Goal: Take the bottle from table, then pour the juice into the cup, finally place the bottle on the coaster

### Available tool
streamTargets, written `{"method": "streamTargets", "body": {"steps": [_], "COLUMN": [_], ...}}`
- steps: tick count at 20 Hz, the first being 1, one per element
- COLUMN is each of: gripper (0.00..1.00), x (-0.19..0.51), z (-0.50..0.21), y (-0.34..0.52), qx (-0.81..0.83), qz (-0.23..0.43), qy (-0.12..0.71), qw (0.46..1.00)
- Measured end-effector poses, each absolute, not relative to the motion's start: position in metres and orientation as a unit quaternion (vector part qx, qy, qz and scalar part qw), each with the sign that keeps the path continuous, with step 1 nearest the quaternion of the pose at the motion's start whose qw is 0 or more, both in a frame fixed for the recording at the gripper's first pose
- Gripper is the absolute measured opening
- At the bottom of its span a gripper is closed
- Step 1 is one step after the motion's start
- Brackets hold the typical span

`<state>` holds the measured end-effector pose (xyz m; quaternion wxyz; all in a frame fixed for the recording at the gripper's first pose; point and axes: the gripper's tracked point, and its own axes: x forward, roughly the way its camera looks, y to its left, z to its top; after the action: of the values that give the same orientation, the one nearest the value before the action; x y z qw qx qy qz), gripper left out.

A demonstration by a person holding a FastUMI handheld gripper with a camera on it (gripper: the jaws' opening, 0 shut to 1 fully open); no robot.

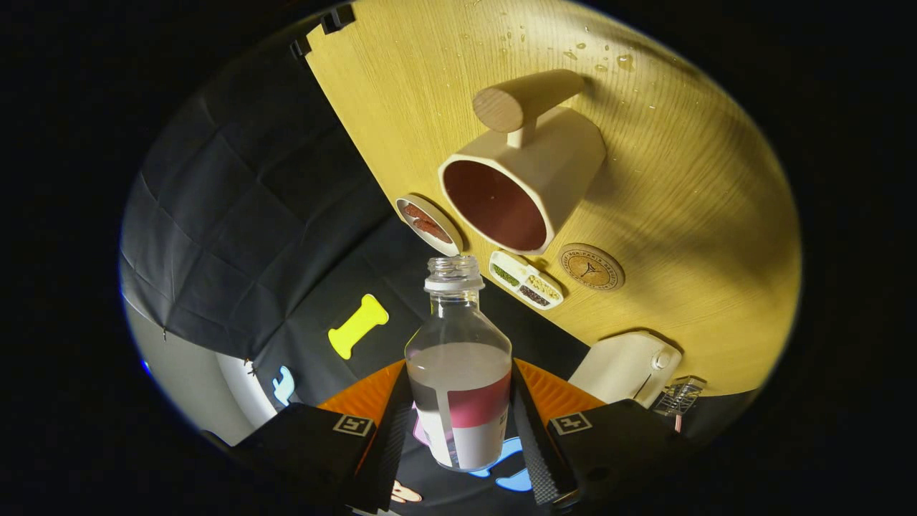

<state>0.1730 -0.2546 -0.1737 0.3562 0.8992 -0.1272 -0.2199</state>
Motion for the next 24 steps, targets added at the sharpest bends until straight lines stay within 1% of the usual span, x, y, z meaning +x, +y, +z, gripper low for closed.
{"method": "streamTargets", "body": {"steps": [10,14,15,17,20,24], "gripper": [0.74,0.74,0.74,0.74,0.74,0.74], "x": [0.192,0.189,0.189,0.187,0.187,0.173], "z": [-0.18,-0.179,-0.179,-0.179,-0.18,-0.193], "y": [-0.251,-0.253,-0.251,-0.238,-0.223,-0.219], "qx": [0.901,0.897,0.891,0.864,0.802,0.657], "qz": [-0.223,-0.224,-0.224,-0.225,-0.218,-0.234], "qy": [-0.119,-0.115,-0.109,-0.086,-0.042,0.018], "qw": [0.353,0.364,0.38,0.442,0.555,0.717]}}
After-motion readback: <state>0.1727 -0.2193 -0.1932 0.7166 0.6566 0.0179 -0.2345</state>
